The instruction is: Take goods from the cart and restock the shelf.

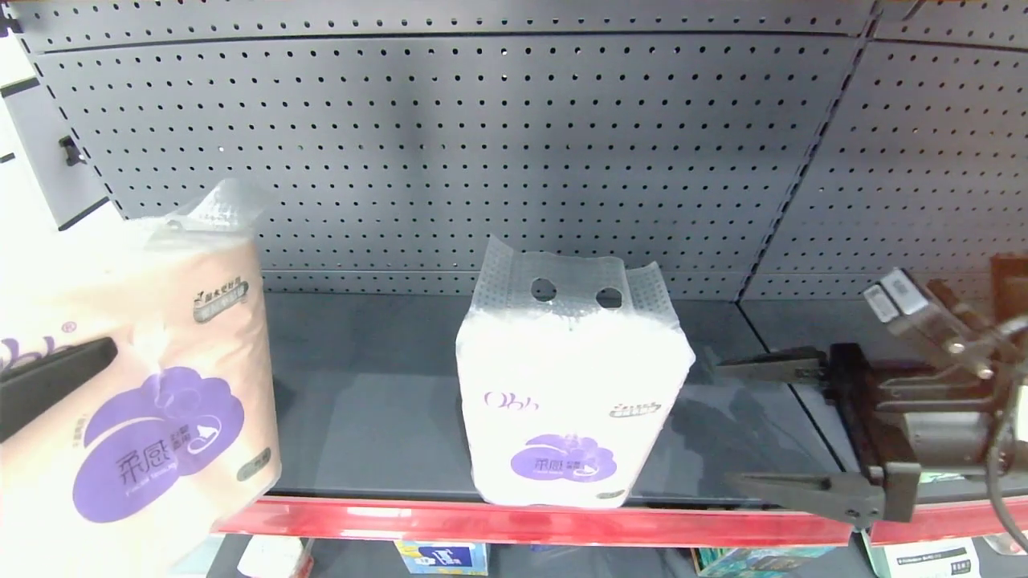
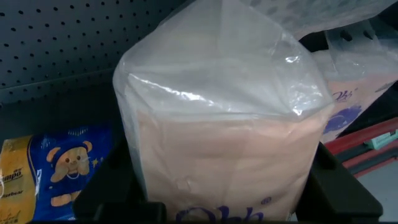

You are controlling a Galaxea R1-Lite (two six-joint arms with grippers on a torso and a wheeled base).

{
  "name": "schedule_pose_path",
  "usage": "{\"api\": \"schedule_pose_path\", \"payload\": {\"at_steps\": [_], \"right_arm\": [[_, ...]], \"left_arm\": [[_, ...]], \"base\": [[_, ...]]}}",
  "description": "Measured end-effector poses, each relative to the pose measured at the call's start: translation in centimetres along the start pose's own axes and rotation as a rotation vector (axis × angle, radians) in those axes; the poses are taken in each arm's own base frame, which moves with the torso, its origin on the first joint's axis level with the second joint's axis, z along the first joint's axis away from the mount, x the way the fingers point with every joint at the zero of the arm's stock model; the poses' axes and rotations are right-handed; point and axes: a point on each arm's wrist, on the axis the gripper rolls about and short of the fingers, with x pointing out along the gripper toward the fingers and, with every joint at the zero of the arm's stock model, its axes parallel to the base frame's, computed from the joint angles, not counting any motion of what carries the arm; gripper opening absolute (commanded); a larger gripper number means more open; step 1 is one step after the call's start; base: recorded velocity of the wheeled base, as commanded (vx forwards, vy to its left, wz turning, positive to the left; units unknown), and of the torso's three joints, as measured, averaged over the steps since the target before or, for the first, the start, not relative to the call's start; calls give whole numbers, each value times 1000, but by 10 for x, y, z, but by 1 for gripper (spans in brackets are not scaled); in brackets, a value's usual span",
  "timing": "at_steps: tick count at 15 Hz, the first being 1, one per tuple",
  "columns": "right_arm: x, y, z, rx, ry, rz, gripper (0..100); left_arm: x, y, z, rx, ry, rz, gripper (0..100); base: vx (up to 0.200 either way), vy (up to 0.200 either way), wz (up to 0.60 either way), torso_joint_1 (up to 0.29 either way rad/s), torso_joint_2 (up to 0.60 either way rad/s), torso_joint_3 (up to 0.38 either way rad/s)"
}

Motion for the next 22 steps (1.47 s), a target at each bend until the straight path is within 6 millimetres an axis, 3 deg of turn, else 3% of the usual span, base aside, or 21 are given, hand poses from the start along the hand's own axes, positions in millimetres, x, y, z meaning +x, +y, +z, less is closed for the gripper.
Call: {"api": "schedule_pose_path", "payload": {"at_steps": [5,8,10,11,14,17,22], "right_arm": [[-80,52,-23,116,-62,-475,100],[-107,100,-46,248,-173,-916,100],[-110,122,-71,318,-206,-1212,100],[-108,129,-82,325,-212,-1264,100],[-100,144,-109,311,-217,-1302,100],[-92,162,-135,346,-173,-1283,100],[-94,171,-136,290,-280,-1353,100]], "left_arm": [[27,2,13,-1,43,-31,0],[43,3,18,-8,66,-92,0],[61,4,24,-4,41,-99,0],[72,6,27,-2,25,-104,0],[99,8,35,-4,22,-113,0],[112,9,30,-68,62,-125,0],[122,11,25,-135,94,-117,0]], "base": [[0,0,0,0,0,0],[0,0,0,0,0,0],[0,0,0,0,0,0],[0,0,0,0,0,0],[0,0,0,0,0,0],[0,0,0,0,0,0],[0,0,0,0,0,0]]}}
